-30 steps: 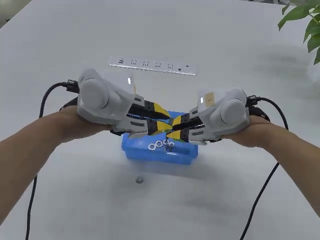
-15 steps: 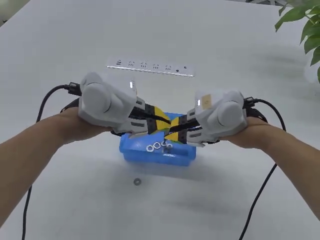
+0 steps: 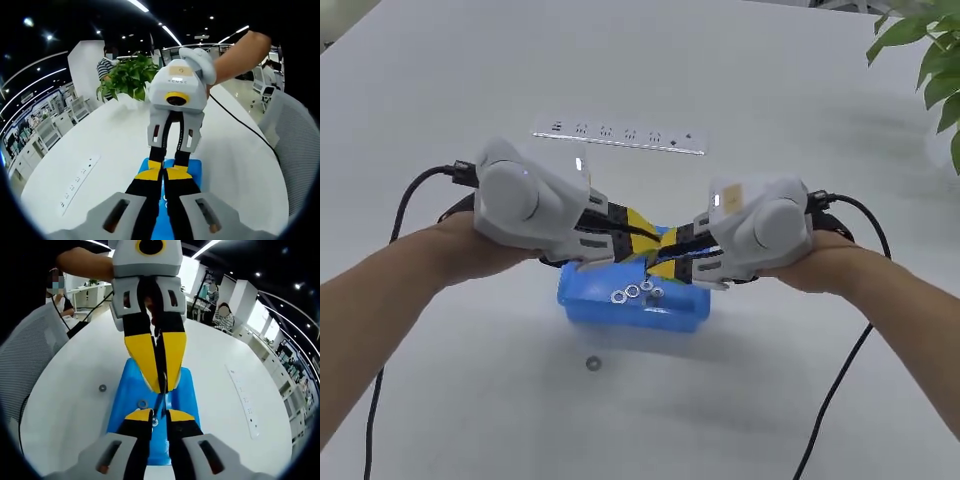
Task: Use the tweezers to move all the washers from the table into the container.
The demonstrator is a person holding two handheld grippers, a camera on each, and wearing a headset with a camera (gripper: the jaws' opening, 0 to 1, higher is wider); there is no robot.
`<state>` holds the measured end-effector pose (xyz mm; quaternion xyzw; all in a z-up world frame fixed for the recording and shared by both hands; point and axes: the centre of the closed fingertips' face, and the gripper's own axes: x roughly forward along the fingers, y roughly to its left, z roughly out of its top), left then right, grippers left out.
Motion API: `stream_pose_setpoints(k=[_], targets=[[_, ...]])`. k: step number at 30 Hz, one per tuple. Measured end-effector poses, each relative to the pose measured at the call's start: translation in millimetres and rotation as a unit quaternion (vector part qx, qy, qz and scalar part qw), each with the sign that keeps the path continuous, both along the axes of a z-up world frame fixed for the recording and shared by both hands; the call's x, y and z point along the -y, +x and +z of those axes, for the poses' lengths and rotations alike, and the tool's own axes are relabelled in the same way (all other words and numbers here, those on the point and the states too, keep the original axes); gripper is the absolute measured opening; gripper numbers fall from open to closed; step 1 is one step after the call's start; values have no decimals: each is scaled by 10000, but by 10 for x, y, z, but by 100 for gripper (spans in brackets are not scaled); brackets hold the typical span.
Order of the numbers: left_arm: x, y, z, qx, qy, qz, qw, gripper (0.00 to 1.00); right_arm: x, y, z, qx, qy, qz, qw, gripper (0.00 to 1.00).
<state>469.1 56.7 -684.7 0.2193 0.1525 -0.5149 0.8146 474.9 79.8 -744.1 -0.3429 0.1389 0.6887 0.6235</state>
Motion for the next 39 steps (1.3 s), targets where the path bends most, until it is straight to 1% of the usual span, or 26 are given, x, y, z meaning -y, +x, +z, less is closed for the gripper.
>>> stream_pose_setpoints(k=[8, 18, 20, 21, 24, 28, 30, 32, 35, 39], targets=[[-32, -16, 80, -43, -58, 56, 10000, 5, 59, -11, 79, -41, 63, -160, 9998, 20], [-77, -54, 190, -93, -121, 174, 9997, 5, 187, -61, 231, -82, 218, -430, 9988, 29], [-71, -81, 225, -136, -184, 162, 9996, 5, 223, -74, 251, -108, 231, -492, 9985, 32], [-70, -97, 243, -126, -193, 149, 9996, 5, 239, -80, 256, -111, 222, -511, 9984, 33], [-73, -119, 269, -107, -180, 142, 9997, 5, 295, -100, 287, -108, 252, -586, 9979, 34], [-85, -163, 308, -119, -194, 142, 9996, 5, 362, -141, 308, -173, 283, -708, 9969, 39], [-84, -190, 313, -115, -165, 125, 9997, 5, 390, -160, 318, -197, 301, -755, 9965, 41], [-83, -213, 327, -119, -165, 124, 9997, 5, 418, -175, 335, -213, 335, -836, 9957, 42], [-87, -244, 354, -122, -172, 138, 9997, 5, 445, -203, 364, -319, 394, -974, 9939, 48], [-109, -300, 377, -174, -172, 160, 9996, 5, 500, -235, 377, -398, 410, -1124, 9920, 52]])
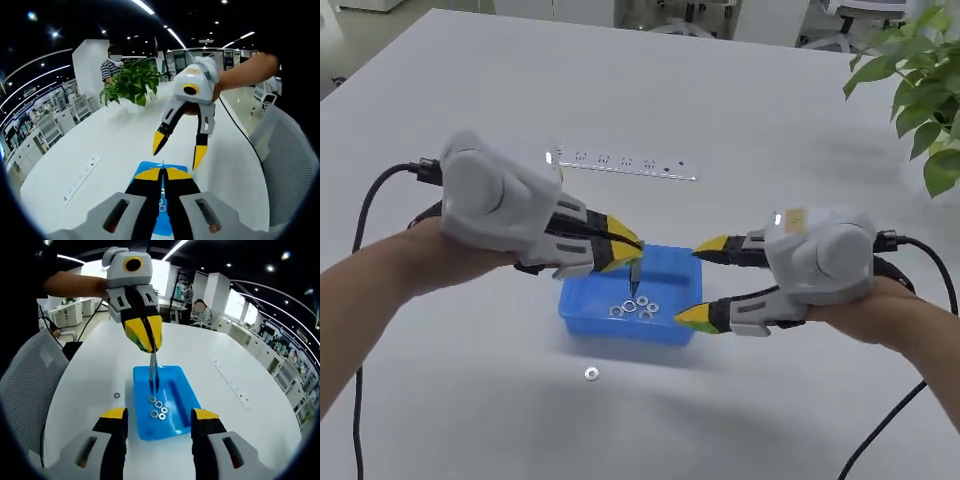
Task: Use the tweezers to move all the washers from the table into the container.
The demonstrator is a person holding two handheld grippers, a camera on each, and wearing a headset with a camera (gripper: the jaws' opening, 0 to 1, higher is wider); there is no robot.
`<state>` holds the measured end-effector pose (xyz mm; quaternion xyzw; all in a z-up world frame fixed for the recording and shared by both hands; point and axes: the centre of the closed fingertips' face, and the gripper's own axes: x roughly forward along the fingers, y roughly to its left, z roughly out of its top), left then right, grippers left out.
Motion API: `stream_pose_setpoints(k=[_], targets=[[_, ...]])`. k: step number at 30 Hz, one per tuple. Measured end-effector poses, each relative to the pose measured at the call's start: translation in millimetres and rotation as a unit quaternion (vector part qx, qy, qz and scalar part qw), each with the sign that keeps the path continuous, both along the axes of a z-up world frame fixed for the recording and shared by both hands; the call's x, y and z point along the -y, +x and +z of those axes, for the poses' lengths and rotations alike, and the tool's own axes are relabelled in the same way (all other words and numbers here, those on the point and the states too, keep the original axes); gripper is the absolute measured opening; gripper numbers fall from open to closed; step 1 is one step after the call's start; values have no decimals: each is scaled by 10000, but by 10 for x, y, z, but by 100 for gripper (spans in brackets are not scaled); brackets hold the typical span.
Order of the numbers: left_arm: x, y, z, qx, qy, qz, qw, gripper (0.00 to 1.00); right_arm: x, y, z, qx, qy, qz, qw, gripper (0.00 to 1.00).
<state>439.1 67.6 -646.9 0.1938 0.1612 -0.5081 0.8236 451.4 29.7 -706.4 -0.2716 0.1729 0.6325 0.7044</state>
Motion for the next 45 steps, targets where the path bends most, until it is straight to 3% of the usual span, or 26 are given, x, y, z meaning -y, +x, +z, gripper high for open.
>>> stream_pose_setpoints(k=[25, 45], targets=[[-227, -340, 135, -179, -120, 391, 9990, 5, 323, -401, -135, -544, -48, -576, 9968, 76], [-236, -558, -102, -300, -63, 400, 9987, 5, 335, -547, -171, -649, 44, -725, 9952, 96]])
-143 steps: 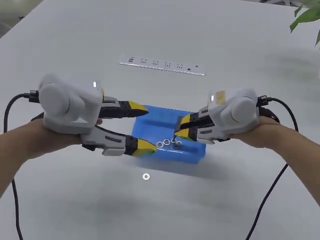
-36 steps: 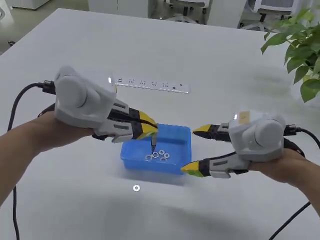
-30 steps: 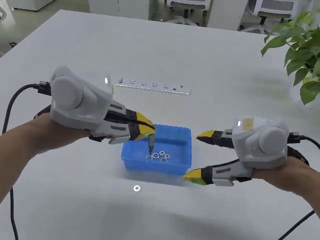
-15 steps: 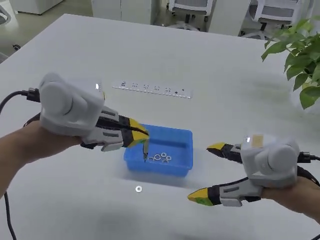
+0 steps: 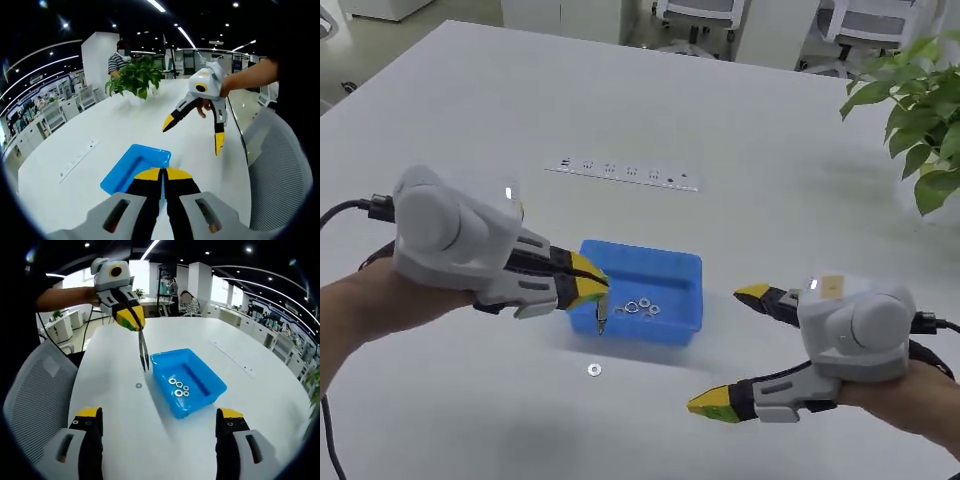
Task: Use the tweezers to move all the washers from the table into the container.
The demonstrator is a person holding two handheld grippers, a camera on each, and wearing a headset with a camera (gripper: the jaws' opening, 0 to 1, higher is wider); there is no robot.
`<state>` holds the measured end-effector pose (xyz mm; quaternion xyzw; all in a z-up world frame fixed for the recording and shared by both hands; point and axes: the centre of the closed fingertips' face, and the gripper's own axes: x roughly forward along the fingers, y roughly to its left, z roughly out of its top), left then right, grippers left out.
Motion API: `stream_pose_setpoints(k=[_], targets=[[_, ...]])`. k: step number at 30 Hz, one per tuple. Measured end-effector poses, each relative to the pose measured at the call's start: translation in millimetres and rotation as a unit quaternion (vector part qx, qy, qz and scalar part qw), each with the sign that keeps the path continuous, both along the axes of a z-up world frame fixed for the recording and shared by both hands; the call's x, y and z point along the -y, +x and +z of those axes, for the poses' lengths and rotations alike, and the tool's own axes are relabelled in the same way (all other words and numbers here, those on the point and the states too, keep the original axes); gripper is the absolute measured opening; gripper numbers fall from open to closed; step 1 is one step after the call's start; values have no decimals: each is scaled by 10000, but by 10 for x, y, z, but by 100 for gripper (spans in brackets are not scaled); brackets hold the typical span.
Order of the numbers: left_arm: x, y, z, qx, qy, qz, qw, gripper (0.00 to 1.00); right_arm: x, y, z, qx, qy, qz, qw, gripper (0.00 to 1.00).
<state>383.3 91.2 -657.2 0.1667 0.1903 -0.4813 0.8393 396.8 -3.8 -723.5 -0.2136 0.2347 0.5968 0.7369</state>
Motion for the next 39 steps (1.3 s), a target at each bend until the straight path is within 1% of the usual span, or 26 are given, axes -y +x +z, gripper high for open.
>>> stream_pose_setpoints(k=[2, 3, 7, 11, 15, 19, 23, 28, 39], targets=[[-1, -8, -27, -3, 3, 0, 10000, 5, -4, -8, -1, -4, 27, -6, 10000, 100], [1, -14, -43, -12, 3, -4, 10000, 5, -6, -15, -1, 11, 46, 4, 10000, 100], [-4, -22, -92, -29, 4, -4, 10000, 5, -11, -31, -5, -29, 90, -8, 10000, 100], [-15, -19, -156, -17, 50, 18, 10000, 5, -2, -54, -30, -68, 43, 9, 10000, 100], [-12, -28, -201, -57, 32, 26, 10000, 5, -17, -88, -27, -67, 77, 75, 9999, 100], [4, -50, -243, -68, 75, -17, 9999, 5, -30, -121, -52, -85, 13, 153, 9998, 100], [8, -60, -266, -80, 74, -24, 9999, 5, -40, -133, -61, -111, 2, 172, 9998, 100], [6, -74, -313, -132, 83, -29, 9999, 5, -43, -140, -77, -131, -13, 185, 9997, 100], [0, -70, -368, -194, 58, -12, 9998, 5, -49, -149, -100, -155, -29, 215, 9996, 99]])
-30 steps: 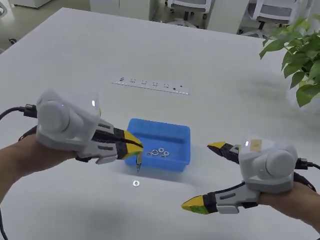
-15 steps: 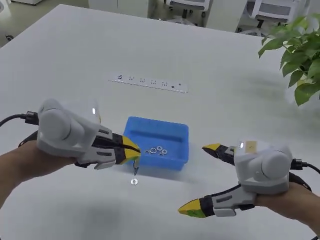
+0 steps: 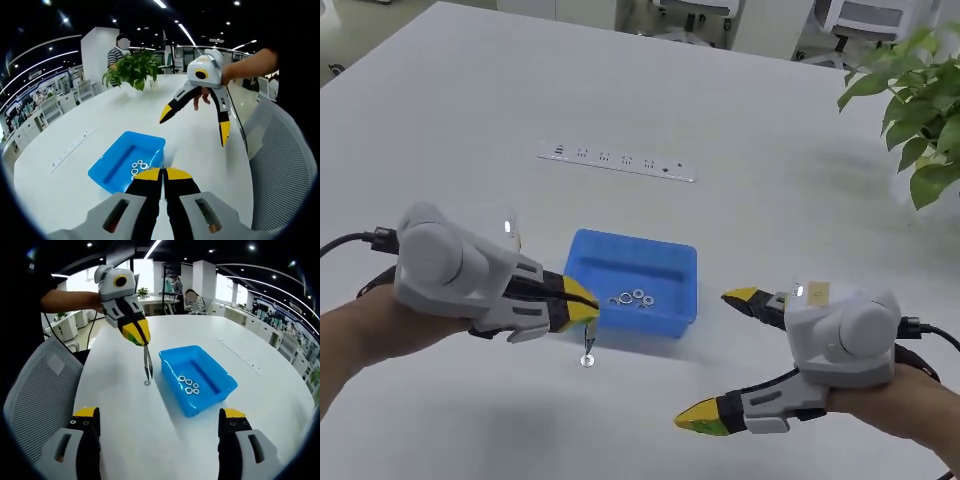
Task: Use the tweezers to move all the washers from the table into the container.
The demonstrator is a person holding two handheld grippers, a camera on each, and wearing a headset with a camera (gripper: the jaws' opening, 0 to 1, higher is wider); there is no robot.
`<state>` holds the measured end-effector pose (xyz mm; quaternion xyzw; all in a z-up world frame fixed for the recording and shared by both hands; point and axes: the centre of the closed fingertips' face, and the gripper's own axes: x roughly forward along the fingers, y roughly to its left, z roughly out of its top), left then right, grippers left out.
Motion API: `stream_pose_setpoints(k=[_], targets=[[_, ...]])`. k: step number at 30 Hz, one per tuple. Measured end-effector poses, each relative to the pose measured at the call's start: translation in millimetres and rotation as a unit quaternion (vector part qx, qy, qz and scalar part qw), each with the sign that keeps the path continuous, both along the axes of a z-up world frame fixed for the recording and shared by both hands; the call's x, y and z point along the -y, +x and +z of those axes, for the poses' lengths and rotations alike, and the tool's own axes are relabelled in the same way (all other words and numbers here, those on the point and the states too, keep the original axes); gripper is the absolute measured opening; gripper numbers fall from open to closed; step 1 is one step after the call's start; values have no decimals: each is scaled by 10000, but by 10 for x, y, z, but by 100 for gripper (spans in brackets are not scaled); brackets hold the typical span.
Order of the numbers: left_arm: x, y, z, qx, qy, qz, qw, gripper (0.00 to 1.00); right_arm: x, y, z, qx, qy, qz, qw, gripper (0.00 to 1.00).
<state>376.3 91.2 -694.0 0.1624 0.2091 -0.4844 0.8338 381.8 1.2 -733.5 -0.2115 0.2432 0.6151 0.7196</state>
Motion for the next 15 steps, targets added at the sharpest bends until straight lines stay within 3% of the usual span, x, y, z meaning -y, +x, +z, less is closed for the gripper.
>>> stream_pose_setpoints(k=[15], targets=[[14, -12, -29, -21, -79, 7, 10000, 5, -52, -46, -36, -36, -30, 178, 9998, 96]])
